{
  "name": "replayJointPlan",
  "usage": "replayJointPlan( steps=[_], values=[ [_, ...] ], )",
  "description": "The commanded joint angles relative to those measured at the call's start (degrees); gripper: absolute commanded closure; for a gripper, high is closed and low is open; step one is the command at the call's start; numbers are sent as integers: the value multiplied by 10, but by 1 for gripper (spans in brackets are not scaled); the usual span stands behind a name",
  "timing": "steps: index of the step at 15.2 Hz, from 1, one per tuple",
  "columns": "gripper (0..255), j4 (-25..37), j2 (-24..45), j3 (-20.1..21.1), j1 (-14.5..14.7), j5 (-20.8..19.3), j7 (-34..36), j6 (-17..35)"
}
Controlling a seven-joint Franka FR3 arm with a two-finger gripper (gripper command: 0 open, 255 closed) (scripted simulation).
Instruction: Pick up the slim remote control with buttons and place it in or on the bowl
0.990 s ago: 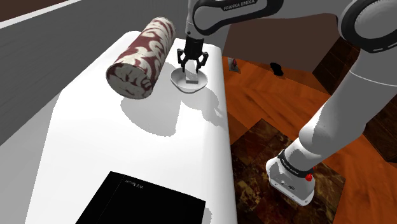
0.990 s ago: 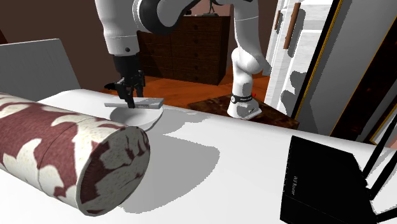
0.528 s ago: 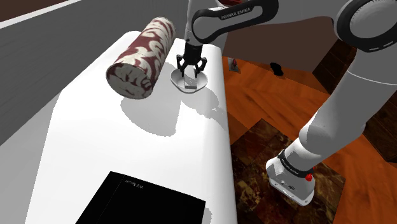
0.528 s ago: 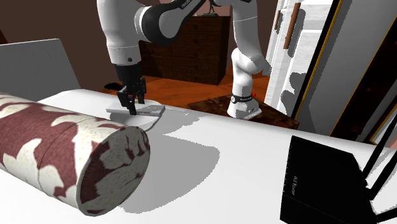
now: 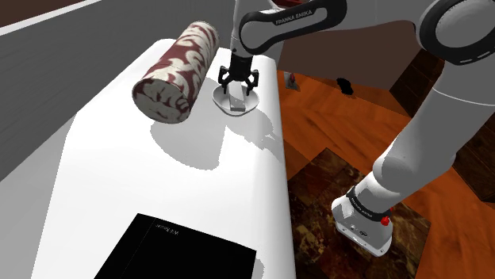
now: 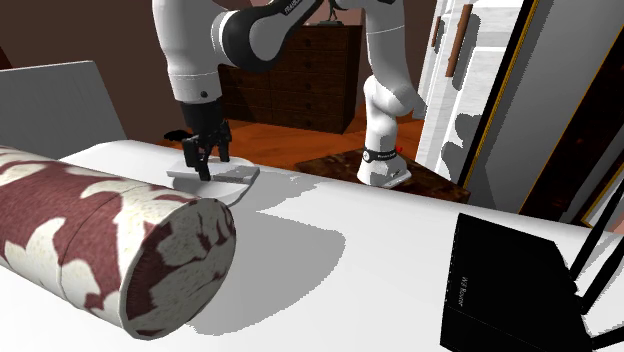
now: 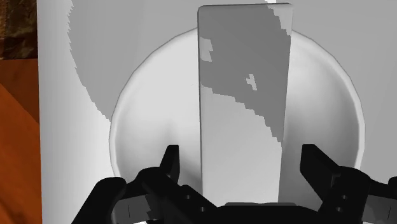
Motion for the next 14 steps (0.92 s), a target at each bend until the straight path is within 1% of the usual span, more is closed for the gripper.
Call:
replayJointPlan(
  steps=[1,2,6,14],
  values=[
    [0,0,0,0,0,0,0,0],
    [0,0,0,0,0,0,0,0],
    [0,45,-25,3,-4,15,-10,-67],
    [0,45,-25,3,-4,15,-10,-67]
  ],
)
